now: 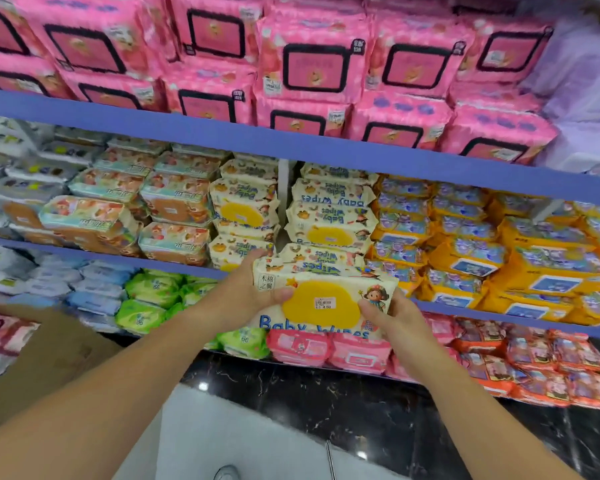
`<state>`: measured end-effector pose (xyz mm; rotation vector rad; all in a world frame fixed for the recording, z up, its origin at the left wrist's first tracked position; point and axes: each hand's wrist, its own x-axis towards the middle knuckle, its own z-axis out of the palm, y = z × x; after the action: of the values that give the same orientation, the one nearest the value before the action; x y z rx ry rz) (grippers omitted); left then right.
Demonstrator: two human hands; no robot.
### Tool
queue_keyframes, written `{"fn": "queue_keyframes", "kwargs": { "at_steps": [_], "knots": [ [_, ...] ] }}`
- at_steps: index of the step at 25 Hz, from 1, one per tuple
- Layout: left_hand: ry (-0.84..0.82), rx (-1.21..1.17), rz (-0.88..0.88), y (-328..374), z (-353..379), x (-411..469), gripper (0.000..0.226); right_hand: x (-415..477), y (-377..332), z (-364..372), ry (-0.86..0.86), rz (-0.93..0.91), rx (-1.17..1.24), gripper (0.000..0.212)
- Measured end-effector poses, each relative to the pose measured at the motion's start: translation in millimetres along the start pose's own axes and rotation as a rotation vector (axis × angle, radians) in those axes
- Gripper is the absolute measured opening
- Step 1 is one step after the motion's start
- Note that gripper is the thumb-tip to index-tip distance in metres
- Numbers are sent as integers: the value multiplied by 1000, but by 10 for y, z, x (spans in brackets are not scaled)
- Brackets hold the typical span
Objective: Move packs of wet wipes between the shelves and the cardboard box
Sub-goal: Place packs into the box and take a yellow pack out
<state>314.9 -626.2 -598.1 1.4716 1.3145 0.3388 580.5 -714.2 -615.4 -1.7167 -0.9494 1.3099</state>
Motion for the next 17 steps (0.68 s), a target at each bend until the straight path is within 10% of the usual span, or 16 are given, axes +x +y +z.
{"fn": "queue_keyframes", "kwargs": {
  "at_steps": [11,17],
  "knots": [
    [366,55,229,-864,602,2418,85,2514,1085,-153,136,-424,-199,56],
    [396,-23,136,-806,606,2375,108,2460,1046,-184,156,-322,-346,41]
  ]
}}
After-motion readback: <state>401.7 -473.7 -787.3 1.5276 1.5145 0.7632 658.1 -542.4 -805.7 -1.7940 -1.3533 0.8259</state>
